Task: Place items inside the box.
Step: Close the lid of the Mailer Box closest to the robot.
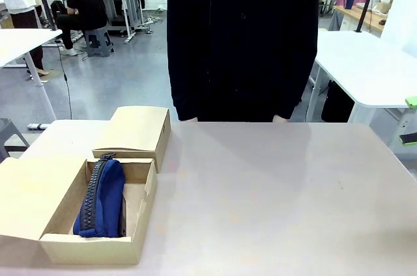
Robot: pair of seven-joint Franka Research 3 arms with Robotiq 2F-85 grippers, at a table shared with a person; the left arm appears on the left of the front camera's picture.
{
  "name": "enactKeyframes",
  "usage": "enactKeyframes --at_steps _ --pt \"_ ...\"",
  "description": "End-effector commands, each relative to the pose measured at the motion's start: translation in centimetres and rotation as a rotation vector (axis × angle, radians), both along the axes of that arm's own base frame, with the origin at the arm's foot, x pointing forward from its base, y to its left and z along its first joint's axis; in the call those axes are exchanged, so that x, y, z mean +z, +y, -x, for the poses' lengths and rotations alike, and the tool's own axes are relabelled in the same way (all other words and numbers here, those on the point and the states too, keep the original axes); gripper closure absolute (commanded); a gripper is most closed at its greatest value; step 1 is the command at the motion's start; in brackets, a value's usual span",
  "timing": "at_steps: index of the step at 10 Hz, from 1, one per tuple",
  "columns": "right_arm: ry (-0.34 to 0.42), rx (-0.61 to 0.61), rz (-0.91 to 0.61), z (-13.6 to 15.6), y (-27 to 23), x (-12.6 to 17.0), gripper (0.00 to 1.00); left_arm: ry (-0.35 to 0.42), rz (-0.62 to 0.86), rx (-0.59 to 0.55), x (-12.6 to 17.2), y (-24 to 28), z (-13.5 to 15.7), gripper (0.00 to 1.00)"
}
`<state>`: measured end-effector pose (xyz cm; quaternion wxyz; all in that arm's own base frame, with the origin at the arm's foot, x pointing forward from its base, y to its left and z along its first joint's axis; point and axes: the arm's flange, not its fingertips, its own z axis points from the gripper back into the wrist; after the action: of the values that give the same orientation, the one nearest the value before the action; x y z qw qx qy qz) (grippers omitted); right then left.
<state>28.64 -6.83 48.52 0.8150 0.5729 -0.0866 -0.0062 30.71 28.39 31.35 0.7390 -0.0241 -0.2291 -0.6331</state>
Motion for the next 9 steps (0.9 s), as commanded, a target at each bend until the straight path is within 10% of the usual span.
enactKeyframes --at_steps 1,9 --pt "-0.019 0.005 -0.016 0.0 -0.1 0.3 0.0 0.005 0.051 -0.04 -1.6 -0.6 0.0 0.0" --pt "-0.019 0.005 -0.016 0.0 -0.1 0.3 0.0 -0.015 0.523 -0.029 -3.1 -3.9 0.5 0.0"
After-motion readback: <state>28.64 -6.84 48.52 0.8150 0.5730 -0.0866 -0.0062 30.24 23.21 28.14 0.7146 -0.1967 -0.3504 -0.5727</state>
